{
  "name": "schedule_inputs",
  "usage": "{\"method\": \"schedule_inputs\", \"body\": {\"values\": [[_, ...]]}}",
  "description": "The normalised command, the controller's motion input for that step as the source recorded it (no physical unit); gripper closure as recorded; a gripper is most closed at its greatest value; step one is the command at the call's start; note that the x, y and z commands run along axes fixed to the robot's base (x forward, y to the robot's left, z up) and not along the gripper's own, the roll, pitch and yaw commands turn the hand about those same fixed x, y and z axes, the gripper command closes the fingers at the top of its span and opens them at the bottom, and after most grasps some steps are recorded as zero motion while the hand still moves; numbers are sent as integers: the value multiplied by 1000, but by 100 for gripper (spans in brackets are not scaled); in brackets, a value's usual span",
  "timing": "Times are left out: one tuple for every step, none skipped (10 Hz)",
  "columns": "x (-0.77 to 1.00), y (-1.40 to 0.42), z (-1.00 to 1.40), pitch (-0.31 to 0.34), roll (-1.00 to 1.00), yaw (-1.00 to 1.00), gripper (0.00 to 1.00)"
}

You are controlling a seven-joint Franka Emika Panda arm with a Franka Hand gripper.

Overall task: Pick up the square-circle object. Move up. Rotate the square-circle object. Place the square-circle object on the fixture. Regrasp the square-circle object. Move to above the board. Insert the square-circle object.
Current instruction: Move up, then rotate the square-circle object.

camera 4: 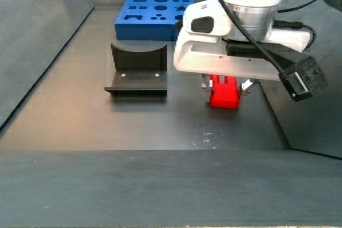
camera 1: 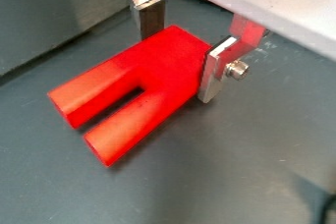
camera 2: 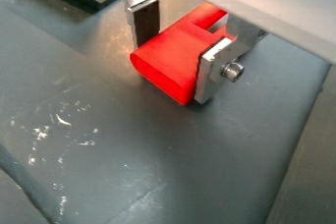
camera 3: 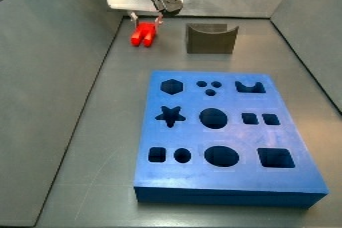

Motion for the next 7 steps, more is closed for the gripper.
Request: {"method": "schedule_inputs", "body": {"values": [[-45,-19,791,27,-7,-12,100],[-40,-10,671,59,-6,-16,100],[-20,-1,553,72,-1,-18,100],[-17,0,458,75,3,-19,100],[-22,2,212,59,20,-21,100],[355,-336,833,0,0,0,100],[355,-322,712,-12,9,8,100]]}}
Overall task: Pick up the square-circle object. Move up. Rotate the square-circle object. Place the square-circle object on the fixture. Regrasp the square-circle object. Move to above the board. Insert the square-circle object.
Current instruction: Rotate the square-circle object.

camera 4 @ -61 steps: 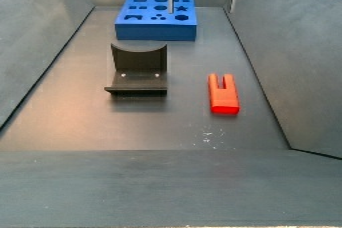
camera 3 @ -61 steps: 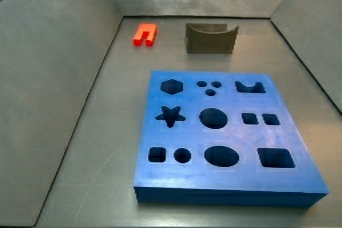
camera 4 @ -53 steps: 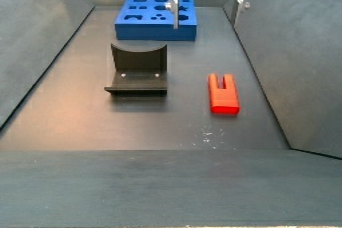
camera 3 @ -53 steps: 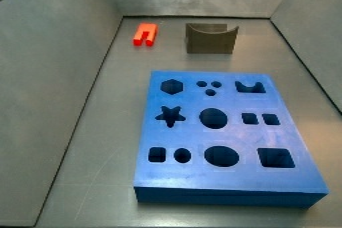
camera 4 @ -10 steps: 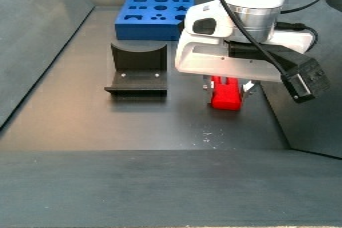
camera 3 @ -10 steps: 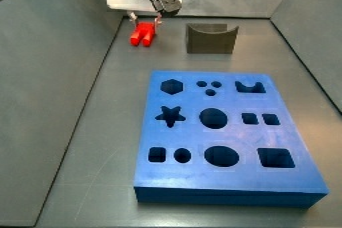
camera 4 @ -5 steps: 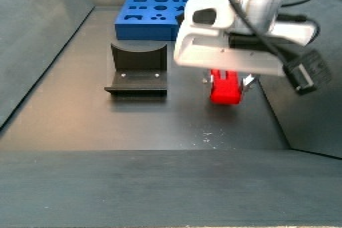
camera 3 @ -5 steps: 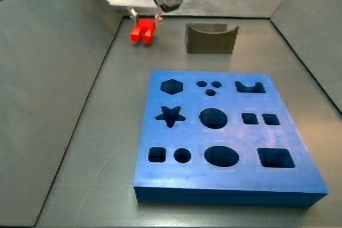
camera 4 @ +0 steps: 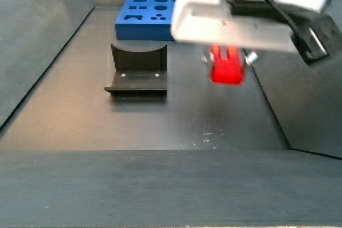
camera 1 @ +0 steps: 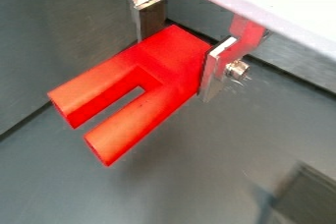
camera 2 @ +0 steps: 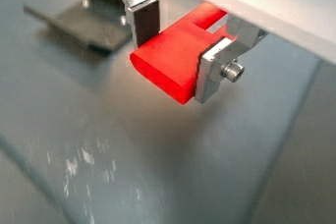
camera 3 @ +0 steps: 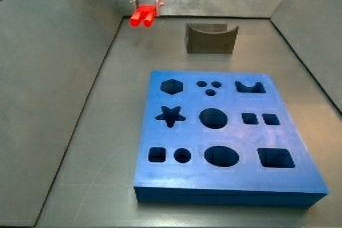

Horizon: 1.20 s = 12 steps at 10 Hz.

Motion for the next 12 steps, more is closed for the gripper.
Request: {"method": "schedule_inputs", "body": {"values": [[201,-170,559,54,15,28,100],[121,-94,422,73,24,27,100],[66,-63,223,79,31,29,100],[0,0,0,0,0,-1000,100],[-4,31,-103,-1,0,-1000,100],[-2,39,-93,-1,-1,-1000,100],[6,33,-76,-2,-1,-1000,100],[12,30,-56,-3,-1,-1000,100],[14,29,-50,-3,-1,-1000,100],[16,27,-48,-3,-1,-1000,100],[16,27,-46,-3,-1,-1000,100],[17,26,-44,-4,-1,-1000,100]]}}
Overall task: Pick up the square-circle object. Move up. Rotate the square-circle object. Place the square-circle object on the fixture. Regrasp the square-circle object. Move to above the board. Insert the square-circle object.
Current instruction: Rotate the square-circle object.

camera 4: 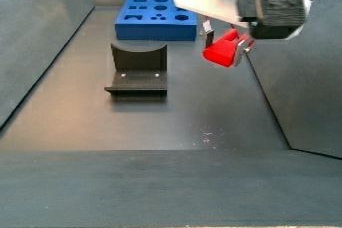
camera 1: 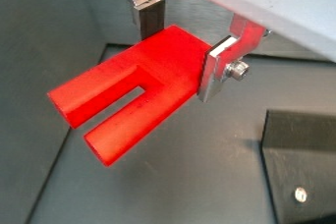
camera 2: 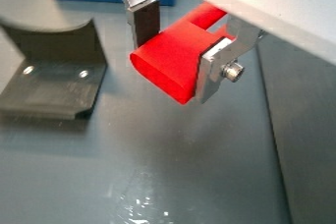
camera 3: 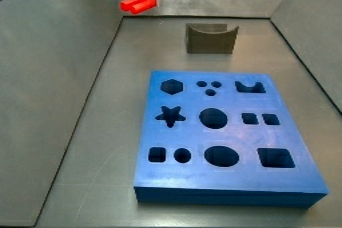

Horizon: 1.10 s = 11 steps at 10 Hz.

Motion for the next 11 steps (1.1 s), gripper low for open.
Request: {"method": "schedule_inputs", "body": {"values": [[18,26,-43,-4,-1,-1000,100],[18,26,-42,-4,-1,-1000,100],[18,26,-42,-4,-1,-1000,100],[19,26,-41,-4,-1,-1000,100],[19,25,-41,-4,-1,-1000,100],[18,25,-41,-4,-1,-1000,100],[18,25,-41,-4,-1,-1000,100],[18,25,-41,-5,-1,-1000,100],[18,25,-41,-5,-1,-1000,100],[18,25,-41,-5,-1,-1000,100],[18,25,-41,-5,-1,-1000,100]]}}
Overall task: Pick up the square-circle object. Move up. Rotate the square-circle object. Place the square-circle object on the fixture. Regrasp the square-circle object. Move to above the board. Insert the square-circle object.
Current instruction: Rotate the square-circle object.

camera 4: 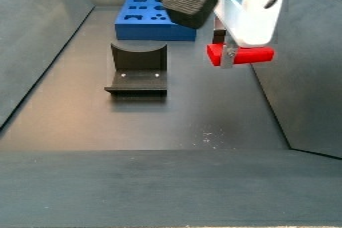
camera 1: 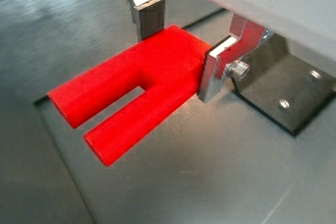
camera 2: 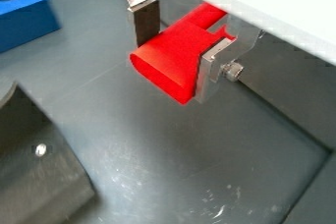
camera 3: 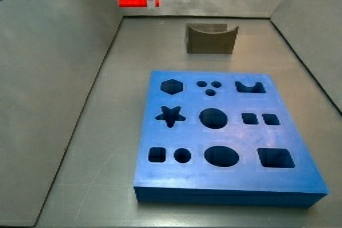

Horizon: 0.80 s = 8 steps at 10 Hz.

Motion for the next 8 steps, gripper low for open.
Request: {"method": "schedule_inputs", "body": {"values": [[18,25,-41,-5,-1,-1000,100],[18,25,-41,-6,-2,-1000,100],[17,25,-41,-6,-2,-1000,100],[17,25,-41,-6,-2,-1000,100],[17,25,-41,-6,-2,-1000,100],[17,25,-41,-7,-2,-1000,100],[17,25,-41,-7,-2,-1000,100],[16,25,-42,-7,-2,-1000,100]]}}
